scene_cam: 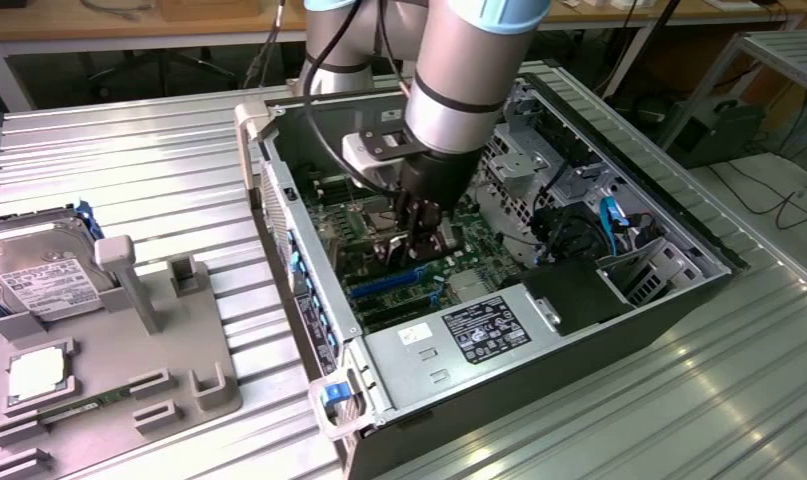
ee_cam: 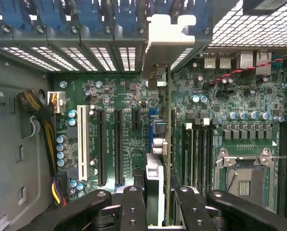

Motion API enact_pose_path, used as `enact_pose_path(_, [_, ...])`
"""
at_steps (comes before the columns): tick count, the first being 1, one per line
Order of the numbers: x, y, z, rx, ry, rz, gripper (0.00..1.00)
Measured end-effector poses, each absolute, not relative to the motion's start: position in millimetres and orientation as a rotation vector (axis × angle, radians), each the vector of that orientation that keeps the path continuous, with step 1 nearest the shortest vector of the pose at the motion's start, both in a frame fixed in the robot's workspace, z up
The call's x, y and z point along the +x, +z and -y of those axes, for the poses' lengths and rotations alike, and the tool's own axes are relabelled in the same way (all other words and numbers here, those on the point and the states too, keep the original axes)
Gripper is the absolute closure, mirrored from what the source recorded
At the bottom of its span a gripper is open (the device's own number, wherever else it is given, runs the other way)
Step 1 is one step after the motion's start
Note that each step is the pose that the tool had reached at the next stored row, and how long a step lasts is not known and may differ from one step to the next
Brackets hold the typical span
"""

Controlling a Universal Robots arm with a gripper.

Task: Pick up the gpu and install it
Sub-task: 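Insert the gpu into the slot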

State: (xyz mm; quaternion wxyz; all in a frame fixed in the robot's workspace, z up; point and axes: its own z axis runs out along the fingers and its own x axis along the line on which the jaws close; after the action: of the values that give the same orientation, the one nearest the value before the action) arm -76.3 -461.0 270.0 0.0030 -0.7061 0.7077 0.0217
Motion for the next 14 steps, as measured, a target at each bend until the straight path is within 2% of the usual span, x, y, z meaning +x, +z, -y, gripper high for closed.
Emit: enact_pose_path(14, [-85.4,250.8,461.1,-2.217,0.068,-2.216,0.72])
